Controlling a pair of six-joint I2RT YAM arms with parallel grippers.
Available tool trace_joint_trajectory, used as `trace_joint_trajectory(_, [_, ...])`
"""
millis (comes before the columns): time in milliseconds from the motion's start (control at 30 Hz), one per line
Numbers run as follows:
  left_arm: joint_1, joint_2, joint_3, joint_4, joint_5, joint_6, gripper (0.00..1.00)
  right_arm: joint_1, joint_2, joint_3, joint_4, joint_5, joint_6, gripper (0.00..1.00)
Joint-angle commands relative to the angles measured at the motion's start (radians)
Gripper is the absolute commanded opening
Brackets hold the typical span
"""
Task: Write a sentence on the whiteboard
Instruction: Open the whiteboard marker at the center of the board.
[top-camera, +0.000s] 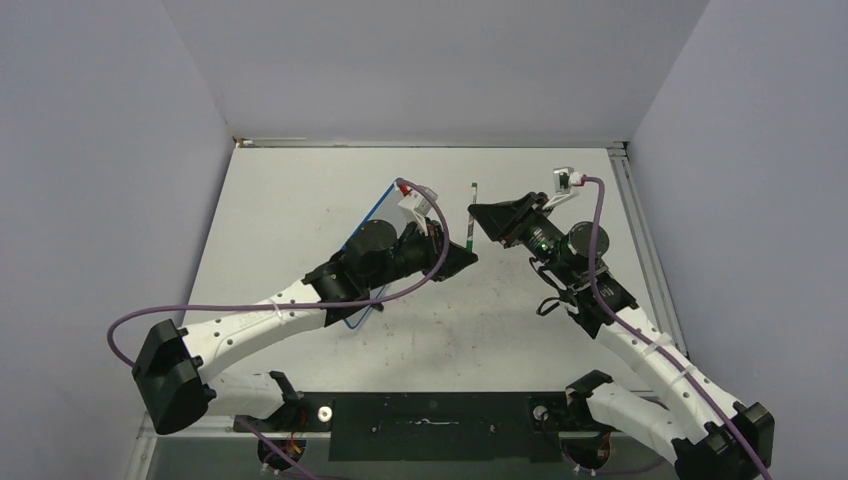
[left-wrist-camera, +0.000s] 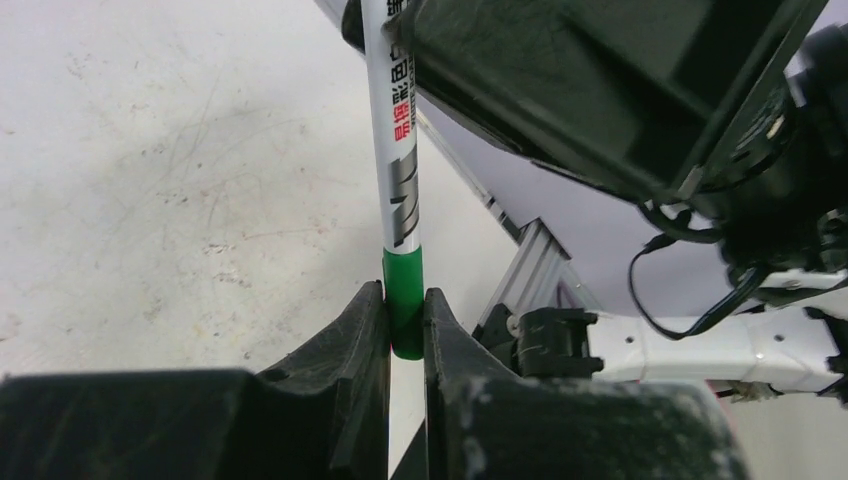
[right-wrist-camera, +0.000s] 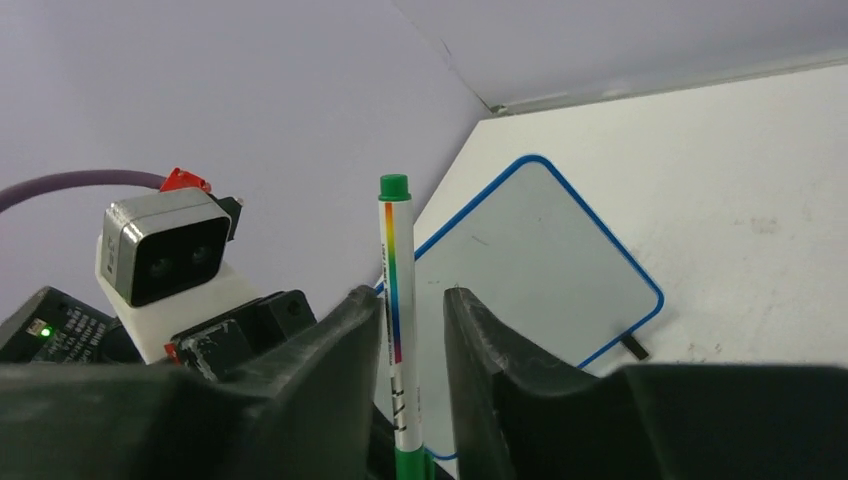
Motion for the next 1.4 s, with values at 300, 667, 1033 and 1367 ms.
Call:
trace_joint_trajectory(300, [0.037, -0.107, 0.145, -0.708, 0.201, 0.703, 0.00, -0.050, 0.000, 0.248, -0.612, 0.016, -0.286, 0.95])
trace_joint_trajectory(667, [0.022, -0.149, 0.000, -0.707, 0.251, 0.875, 0.00, -0.090, 0.138, 0.279, -0.891, -0.573, -0.461, 0.97])
trace_joint_trajectory(1033, [-0.014, -0.154, -0.034, -0.704, 0.247, 0.880, 0.00, 0.027, 0.196, 0.144, -0.750, -0.668, -0.348, 0.73])
trace_joint_trajectory(1367, [-0.020, -0.121, -0.019, -0.727, 0.272, 0.883, 0.00, 0.104, 0.207, 0.138, -0.684, -0.647, -0.322, 0.53])
